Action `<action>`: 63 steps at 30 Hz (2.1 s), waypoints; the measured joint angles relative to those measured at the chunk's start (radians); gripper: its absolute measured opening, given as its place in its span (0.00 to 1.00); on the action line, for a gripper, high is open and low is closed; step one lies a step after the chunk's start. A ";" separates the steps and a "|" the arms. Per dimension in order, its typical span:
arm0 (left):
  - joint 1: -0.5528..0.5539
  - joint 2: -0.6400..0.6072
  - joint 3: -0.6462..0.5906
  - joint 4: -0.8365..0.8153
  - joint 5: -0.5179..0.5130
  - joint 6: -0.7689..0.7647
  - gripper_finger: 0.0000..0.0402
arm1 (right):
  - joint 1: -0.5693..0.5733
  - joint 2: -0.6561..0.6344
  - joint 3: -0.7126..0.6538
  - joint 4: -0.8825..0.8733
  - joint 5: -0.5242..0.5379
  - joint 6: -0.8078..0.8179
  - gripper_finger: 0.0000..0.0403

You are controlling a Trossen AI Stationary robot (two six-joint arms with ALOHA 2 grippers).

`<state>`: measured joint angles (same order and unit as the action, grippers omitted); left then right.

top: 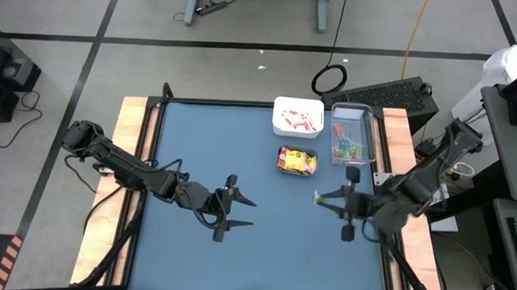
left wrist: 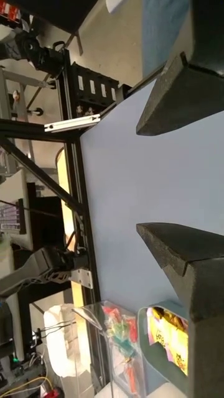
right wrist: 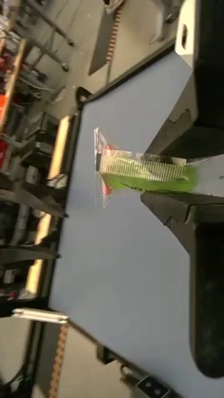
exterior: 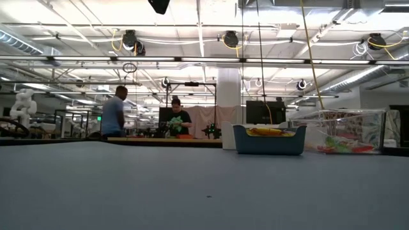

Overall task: Sort candy
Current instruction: Put the green candy into the transparent bin

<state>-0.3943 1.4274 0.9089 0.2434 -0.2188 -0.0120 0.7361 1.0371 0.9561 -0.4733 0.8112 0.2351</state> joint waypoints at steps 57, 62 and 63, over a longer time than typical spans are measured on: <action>-0.001 -0.002 0.000 0.001 -0.002 -0.009 0.61 | -0.043 -0.083 -0.251 0.350 -0.006 -0.180 0.17; -0.001 -0.002 0.000 0.001 -0.002 -0.009 0.61 | -0.043 -0.083 -0.251 0.350 -0.005 0.114 0.17; -0.001 -0.002 0.000 0.001 -0.002 -0.009 0.61 | -0.043 -0.083 -0.251 0.349 -0.006 0.150 0.17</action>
<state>-0.3950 1.4258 0.9089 0.2447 -0.2211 -0.0208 0.6926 0.9543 0.7052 -0.1238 0.8055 0.3850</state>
